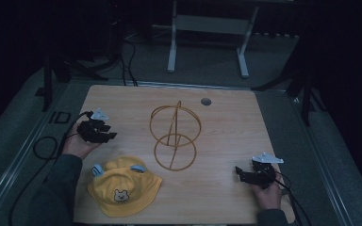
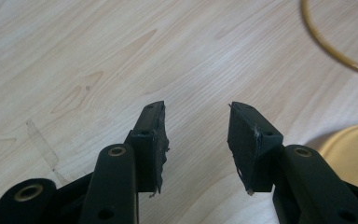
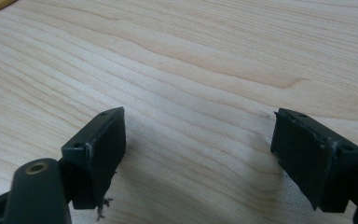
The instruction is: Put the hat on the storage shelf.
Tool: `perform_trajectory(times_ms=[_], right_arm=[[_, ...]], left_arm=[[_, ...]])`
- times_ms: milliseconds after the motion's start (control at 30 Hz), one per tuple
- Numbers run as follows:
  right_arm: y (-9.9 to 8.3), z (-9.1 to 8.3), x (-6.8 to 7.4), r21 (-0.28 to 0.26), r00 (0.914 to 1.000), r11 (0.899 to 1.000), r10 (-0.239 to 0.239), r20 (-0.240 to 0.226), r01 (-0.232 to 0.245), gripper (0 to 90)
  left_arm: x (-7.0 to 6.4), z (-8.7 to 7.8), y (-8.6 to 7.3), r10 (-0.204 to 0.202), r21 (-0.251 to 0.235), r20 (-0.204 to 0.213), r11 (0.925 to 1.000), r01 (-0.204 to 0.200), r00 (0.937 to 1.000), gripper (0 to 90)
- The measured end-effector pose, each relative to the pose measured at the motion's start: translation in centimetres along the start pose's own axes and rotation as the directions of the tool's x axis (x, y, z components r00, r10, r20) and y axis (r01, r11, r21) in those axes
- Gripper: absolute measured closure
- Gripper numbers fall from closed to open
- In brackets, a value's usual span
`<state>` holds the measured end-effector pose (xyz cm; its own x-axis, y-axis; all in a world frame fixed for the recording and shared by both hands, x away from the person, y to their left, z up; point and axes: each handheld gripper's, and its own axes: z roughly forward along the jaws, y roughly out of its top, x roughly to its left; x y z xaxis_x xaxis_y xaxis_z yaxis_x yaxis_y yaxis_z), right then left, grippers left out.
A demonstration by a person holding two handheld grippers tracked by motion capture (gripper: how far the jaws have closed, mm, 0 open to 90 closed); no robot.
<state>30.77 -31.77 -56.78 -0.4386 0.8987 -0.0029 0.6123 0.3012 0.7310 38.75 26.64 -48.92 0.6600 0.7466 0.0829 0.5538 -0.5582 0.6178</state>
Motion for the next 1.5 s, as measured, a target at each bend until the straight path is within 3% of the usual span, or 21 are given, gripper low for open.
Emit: perform_trajectory(times_ms=[267,600,867,1500], right_arm=[[0.0,0.0,0.0,0.000,1.0000,1.000,0.000,0.000,0.000,17.8],[0.0,0.0,0.0,0.000,1.0000,1.000,0.000,0.000,0.000,17.9],[0.0,0.0,0.0,0.001,1.0000,1.000,0.001,0.000,-0.001,17.8],[0.0,0.0,0.0,0.000,1.0000,1.000,0.002,0.000,-0.002,17.9]], left_arm=[[-0.5,-1.1,0.4,0.043,-0.009,0.048,0.9990,-0.043,0.9979,58.7],[-1.4,-2.0,1.2,0.096,0.019,0.108,0.9950,-0.098,0.9896,59.6],[-2.4,-3.2,1.7,0.134,-0.009,0.165,0.9908,-0.135,0.9771,58.5],[-4.7,-6.0,2.7,0.214,-0.044,0.242,0.9768,-0.210,0.9464,58.3]])
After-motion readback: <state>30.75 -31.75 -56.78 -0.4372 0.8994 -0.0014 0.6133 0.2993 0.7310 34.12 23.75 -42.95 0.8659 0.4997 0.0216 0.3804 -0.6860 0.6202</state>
